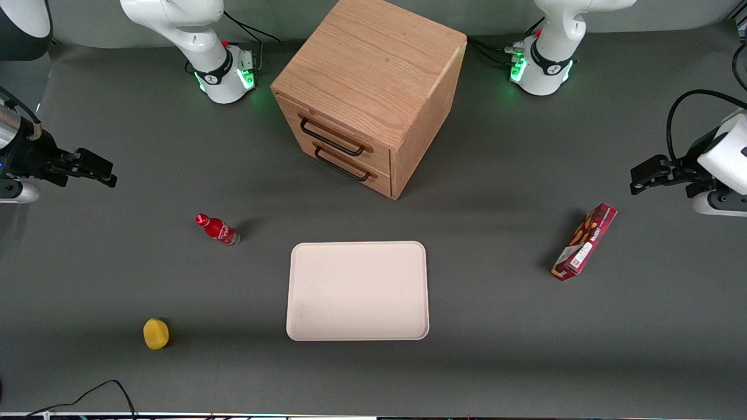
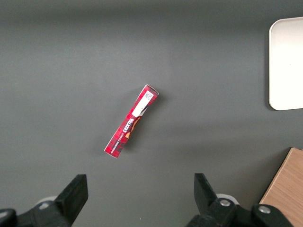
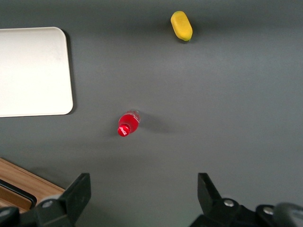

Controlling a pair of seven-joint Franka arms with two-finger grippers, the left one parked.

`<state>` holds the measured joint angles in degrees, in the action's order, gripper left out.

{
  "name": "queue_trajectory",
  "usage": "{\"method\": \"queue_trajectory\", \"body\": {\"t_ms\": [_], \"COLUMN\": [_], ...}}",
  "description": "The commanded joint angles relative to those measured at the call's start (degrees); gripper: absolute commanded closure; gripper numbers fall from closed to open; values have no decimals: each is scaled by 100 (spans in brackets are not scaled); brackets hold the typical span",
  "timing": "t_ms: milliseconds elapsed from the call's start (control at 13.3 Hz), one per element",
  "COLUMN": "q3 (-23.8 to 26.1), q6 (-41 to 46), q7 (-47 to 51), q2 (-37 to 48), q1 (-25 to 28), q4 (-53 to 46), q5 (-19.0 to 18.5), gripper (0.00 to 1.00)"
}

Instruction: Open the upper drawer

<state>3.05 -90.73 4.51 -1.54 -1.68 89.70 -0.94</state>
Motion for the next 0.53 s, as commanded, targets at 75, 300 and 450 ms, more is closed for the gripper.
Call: {"method": "queue_trajectory", "body": {"t_ms": [75, 300, 450], "q3": [-24, 2, 273], "q6": [160, 239, 685], "q7": [-196, -222, -327], "q2": [23, 22, 49], "q1": [18, 53, 89], "q4": [-146, -190, -242], "q5": [-65, -56, 5], "gripper": [0, 0, 0]}}
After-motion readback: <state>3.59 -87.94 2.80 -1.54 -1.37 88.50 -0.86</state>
